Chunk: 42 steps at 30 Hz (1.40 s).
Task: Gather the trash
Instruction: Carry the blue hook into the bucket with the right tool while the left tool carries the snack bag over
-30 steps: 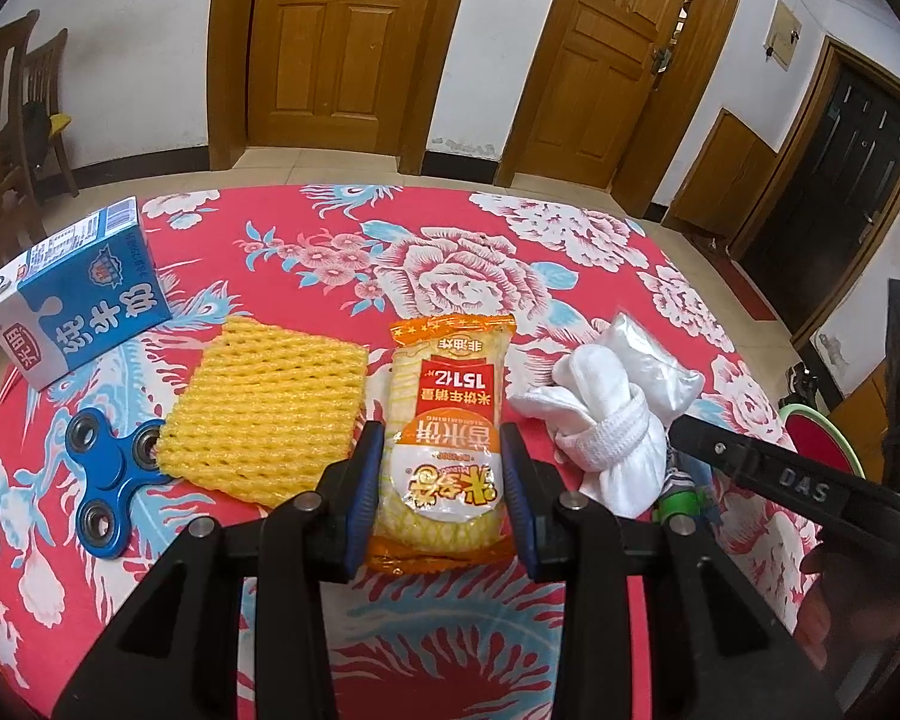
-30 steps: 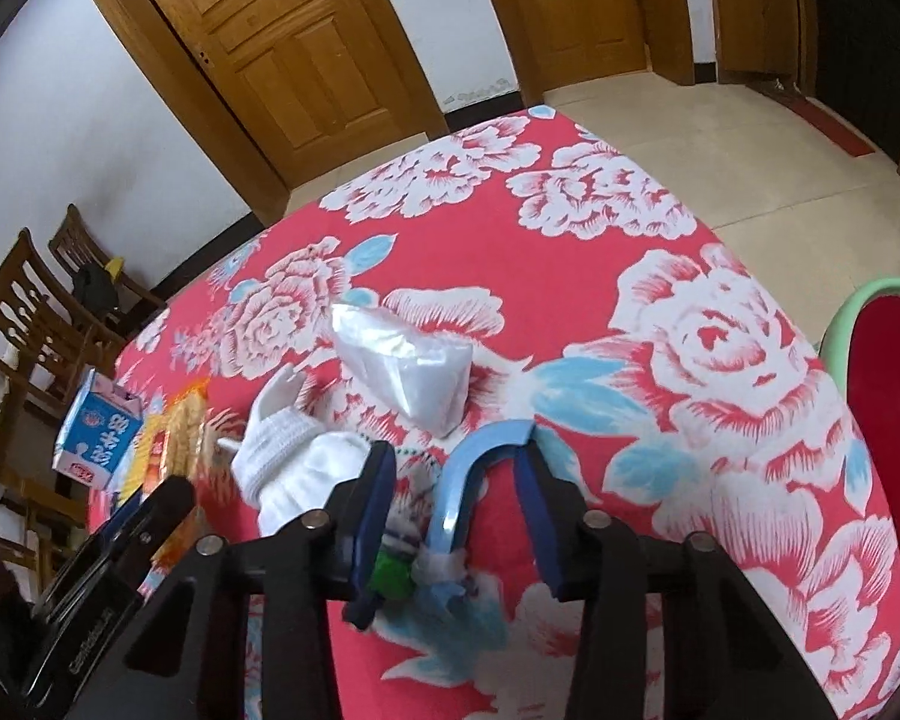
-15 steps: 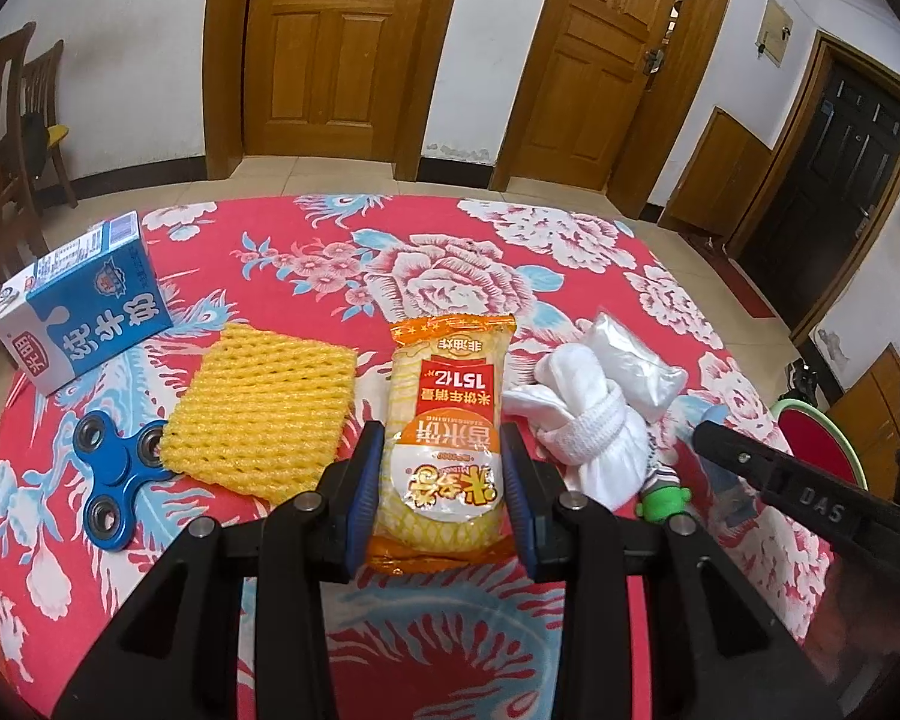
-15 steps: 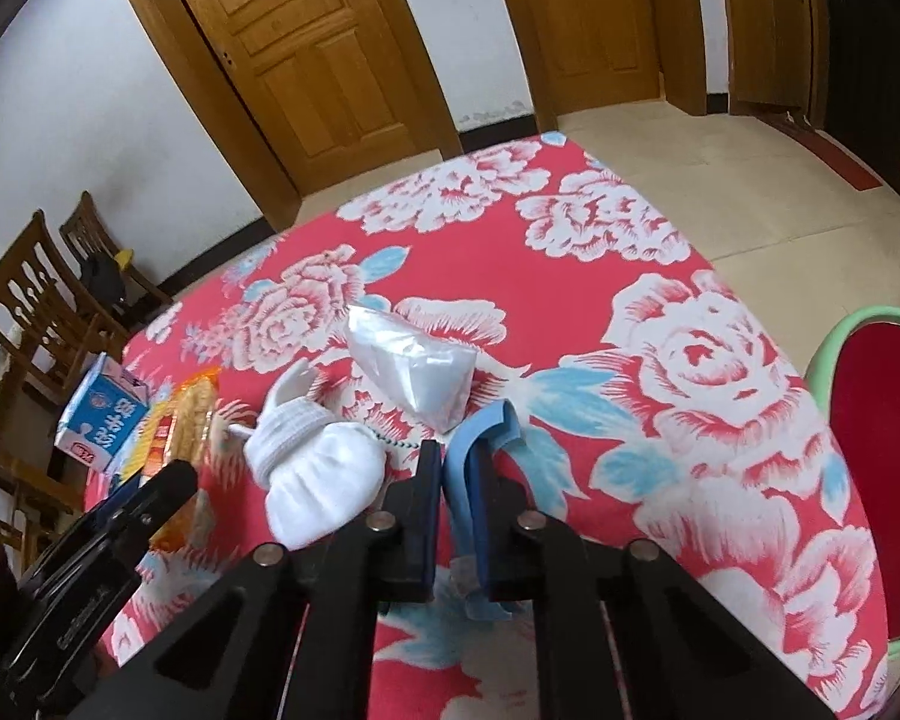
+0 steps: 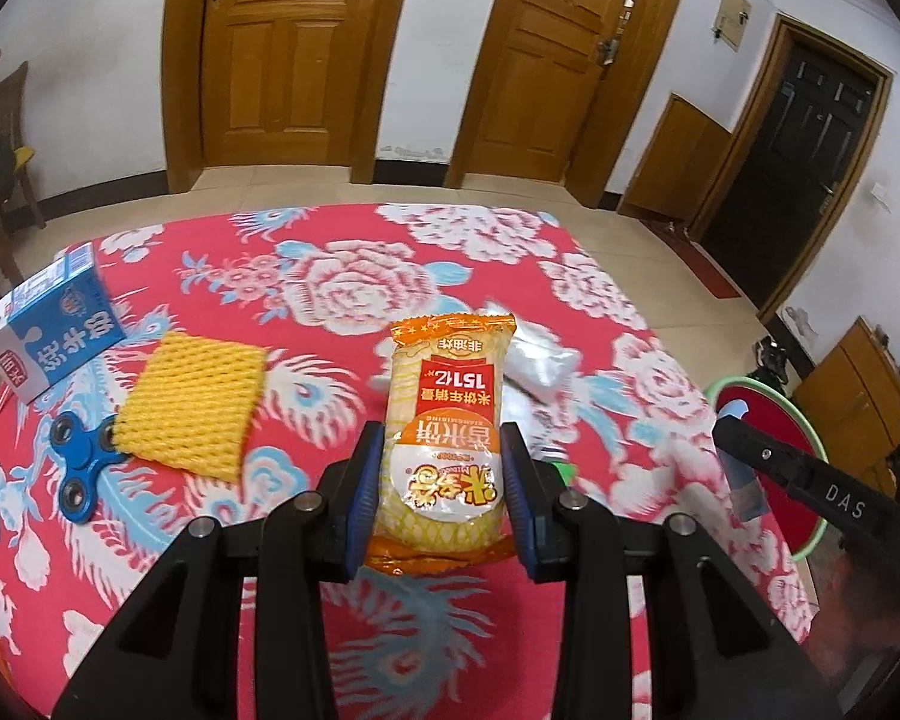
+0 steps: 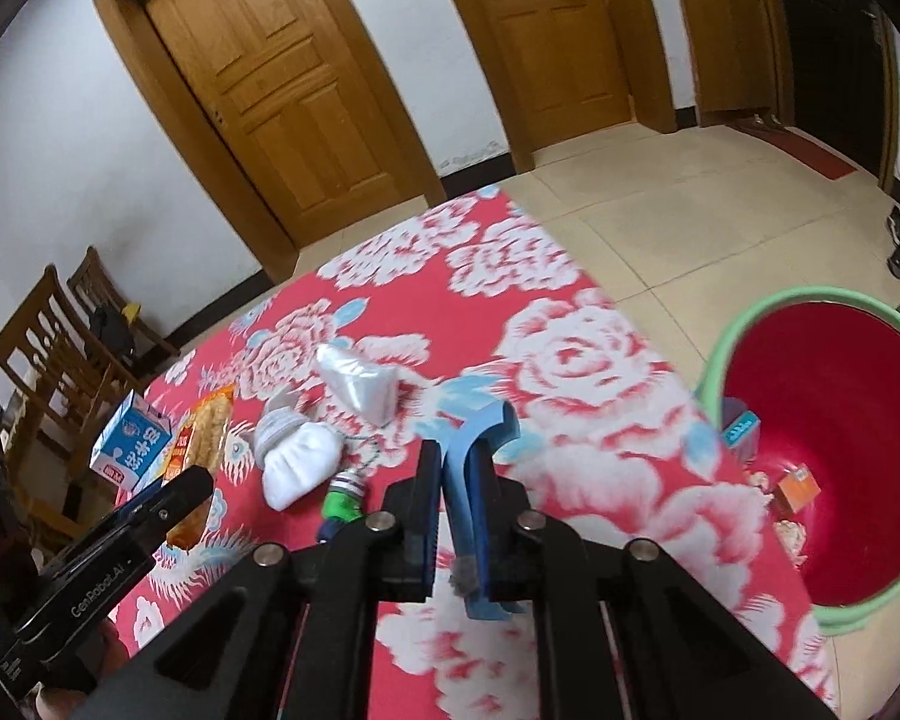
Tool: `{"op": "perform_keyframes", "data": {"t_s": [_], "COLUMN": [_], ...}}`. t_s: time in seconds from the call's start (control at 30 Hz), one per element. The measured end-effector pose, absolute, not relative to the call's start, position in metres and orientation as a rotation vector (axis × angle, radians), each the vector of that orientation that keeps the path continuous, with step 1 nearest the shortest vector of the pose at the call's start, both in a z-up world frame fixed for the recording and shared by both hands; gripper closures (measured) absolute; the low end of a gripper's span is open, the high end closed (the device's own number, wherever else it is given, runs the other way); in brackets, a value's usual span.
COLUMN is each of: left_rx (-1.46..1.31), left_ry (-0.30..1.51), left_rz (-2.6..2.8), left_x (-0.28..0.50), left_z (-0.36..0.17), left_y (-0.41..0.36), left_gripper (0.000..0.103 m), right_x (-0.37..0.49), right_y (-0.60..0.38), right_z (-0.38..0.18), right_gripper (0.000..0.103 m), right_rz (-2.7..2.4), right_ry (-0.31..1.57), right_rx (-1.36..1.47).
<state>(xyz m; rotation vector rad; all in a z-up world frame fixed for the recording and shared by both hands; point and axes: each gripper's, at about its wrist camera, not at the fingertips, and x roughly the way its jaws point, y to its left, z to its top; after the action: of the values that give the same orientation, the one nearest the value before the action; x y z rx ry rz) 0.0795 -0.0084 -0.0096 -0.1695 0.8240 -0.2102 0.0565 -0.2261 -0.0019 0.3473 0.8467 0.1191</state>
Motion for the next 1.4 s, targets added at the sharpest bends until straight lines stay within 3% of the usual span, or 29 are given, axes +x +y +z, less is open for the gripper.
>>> {"op": "perform_keyframes", "data": {"t_s": [0.53, 1.4], "left_rx": [-0.091, 0.055], "left_ry": [0.848, 0.909], "left_rz": [-0.361, -0.541], "left_x": [0.067, 0.072], "left_z": [0.004, -0.016], "left_y": [-0.088, -0.210], "left_gripper": [0.065, 0.065], "right_x": [0.019, -0.002], "right_y": [-0.314, -0.418], "right_z": [0.005, -0.042], "right_gripper": [0.092, 0.090], "right_rz": [-0.009, -0.182], "right_ry": [0.771, 0.814], "right_rx": [0.450, 0.584]}}
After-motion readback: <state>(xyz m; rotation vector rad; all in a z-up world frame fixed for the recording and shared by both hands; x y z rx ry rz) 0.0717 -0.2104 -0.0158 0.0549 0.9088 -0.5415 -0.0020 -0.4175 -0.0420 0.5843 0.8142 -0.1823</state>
